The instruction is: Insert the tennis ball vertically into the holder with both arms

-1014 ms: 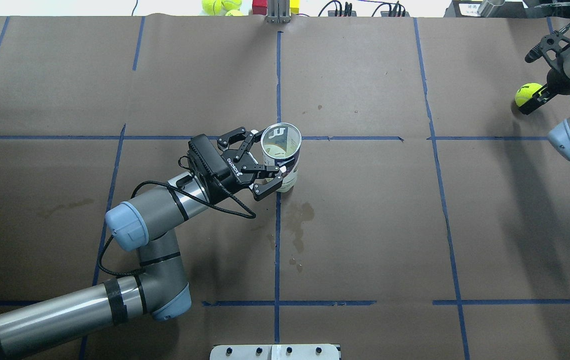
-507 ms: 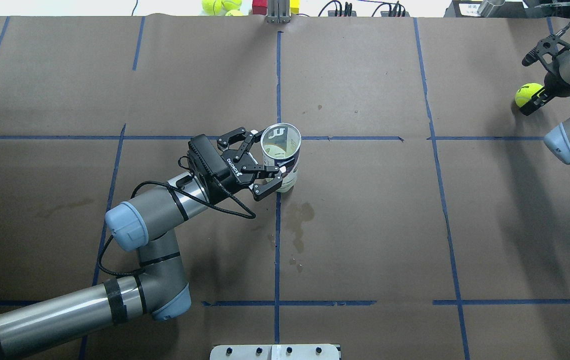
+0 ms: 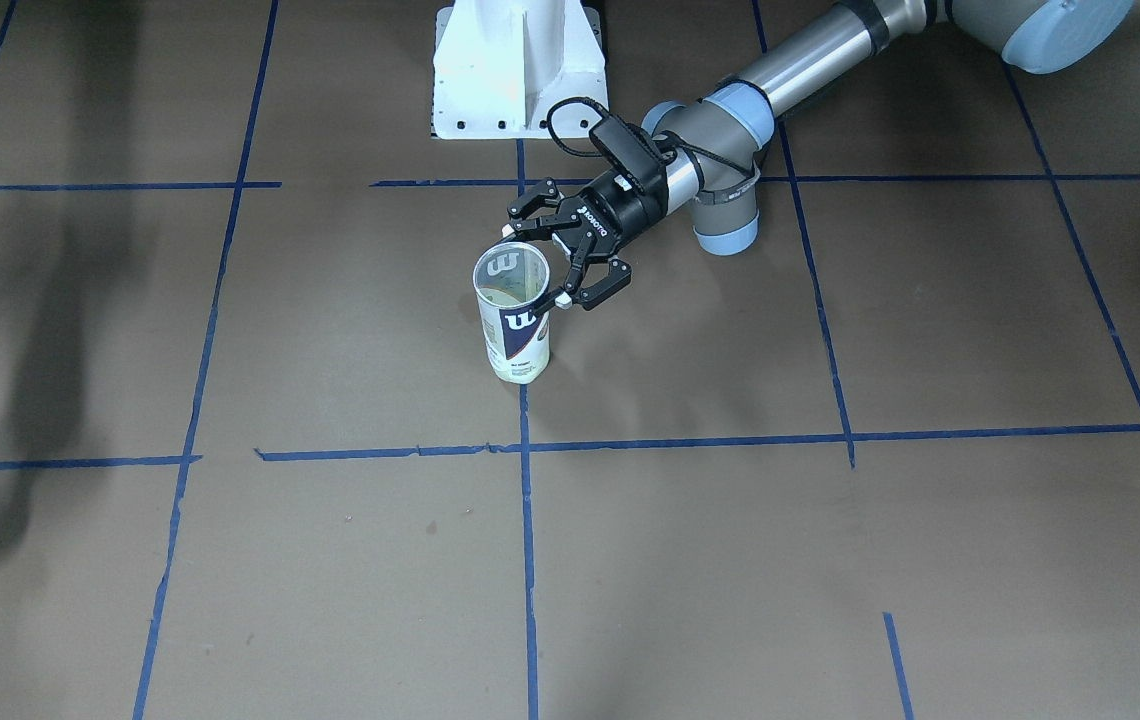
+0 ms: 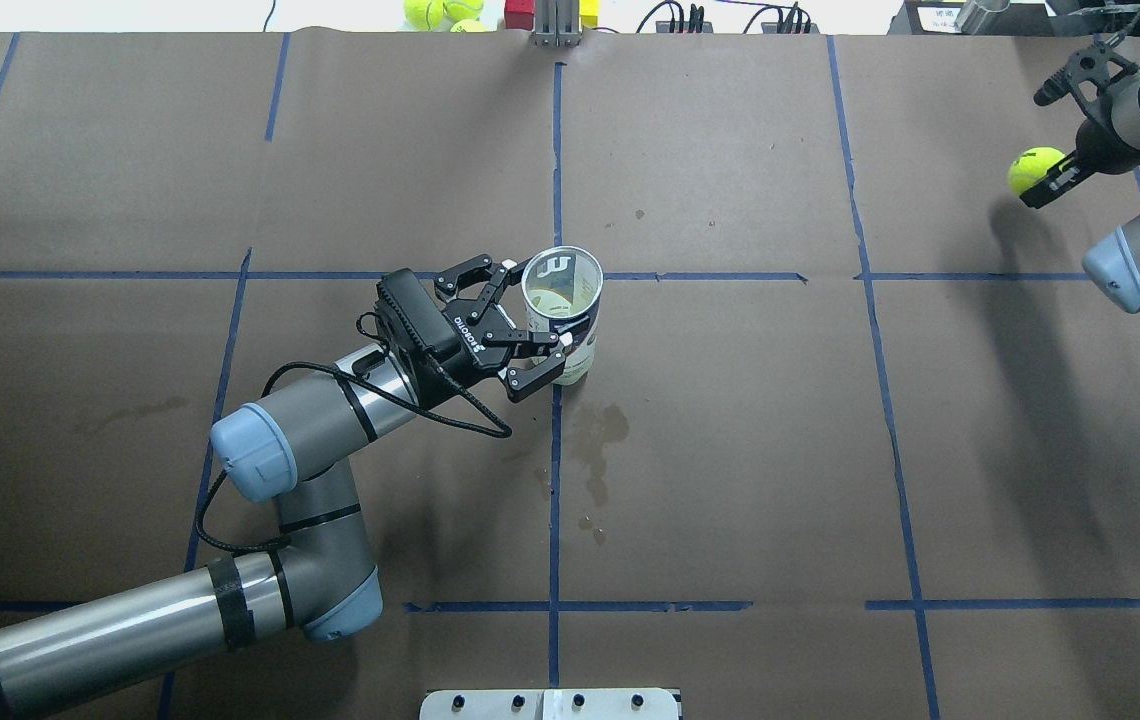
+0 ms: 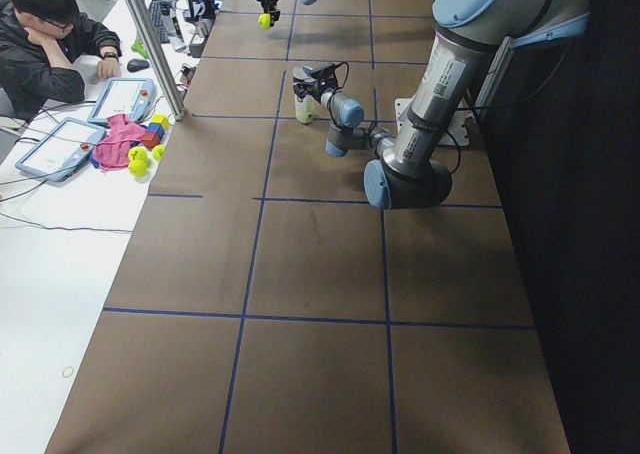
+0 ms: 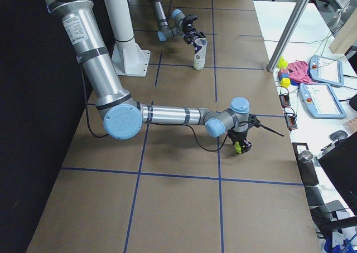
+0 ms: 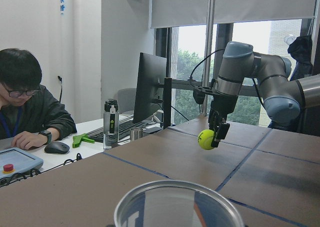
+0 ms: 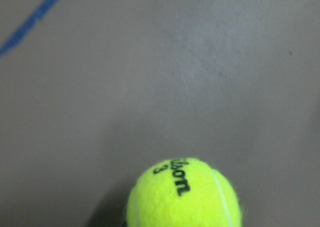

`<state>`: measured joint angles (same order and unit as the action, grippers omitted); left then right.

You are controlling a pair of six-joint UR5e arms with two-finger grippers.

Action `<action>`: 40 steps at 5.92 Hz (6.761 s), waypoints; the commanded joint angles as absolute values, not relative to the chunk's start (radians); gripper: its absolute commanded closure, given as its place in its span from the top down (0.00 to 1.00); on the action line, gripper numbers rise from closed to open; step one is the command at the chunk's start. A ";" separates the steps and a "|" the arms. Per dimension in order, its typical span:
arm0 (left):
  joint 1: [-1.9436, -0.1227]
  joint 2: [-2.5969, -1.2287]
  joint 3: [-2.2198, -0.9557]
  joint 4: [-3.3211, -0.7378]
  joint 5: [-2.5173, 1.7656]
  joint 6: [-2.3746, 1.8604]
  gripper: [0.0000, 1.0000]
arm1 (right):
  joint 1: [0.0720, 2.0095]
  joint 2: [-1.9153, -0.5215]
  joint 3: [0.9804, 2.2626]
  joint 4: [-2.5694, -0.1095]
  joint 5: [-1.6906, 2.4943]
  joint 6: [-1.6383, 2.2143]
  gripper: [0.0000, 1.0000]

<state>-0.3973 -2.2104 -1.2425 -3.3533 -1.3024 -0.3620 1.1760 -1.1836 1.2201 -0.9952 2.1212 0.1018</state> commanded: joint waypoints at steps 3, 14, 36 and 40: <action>-0.397 -2.210 -1.243 -3.353 -1.301 -0.362 0.81 | 1.013 -1.079 1.649 -1.281 2.169 0.727 0.14; -0.397 -2.214 -1.243 -3.352 -1.302 -0.364 0.81 | 0.609 -0.673 1.835 -1.822 1.829 1.152 0.20; -0.590 -2.172 -1.621 -2.694 -1.478 -0.371 1.00 | 1.349 -1.208 1.910 -1.917 2.247 -0.142 1.00; -0.789 -2.155 -1.706 -2.111 -1.775 -0.510 1.00 | 1.540 -1.469 1.905 -1.917 2.305 -0.373 1.00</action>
